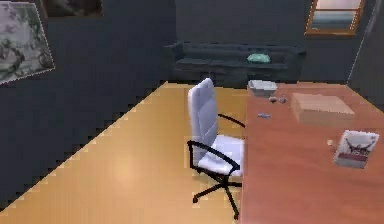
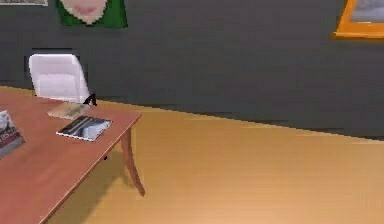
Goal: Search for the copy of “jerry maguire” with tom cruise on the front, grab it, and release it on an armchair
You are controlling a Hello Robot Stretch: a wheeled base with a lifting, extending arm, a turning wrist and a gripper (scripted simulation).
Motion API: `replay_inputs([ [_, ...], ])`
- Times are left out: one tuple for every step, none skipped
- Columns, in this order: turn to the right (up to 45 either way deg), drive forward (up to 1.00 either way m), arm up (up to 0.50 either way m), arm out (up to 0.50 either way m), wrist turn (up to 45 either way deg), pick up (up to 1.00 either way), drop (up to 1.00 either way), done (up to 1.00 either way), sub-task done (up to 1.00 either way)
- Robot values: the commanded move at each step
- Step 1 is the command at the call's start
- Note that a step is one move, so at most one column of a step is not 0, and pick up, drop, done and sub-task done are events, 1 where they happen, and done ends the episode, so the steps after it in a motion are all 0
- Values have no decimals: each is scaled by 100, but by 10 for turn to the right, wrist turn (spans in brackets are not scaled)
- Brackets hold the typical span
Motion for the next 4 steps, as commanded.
replay_inputs([
  [450, 0, 0, 0, 0, 0, 0, 0, 0],
  [420, 0, 0, 0, 0, 0, 0, 0, 0],
  [30, 0, 0, 0, 0, 0, 0, 0, 0],
  [0, 100, 0, 0, 0, 0, 0, 0, 0],
])
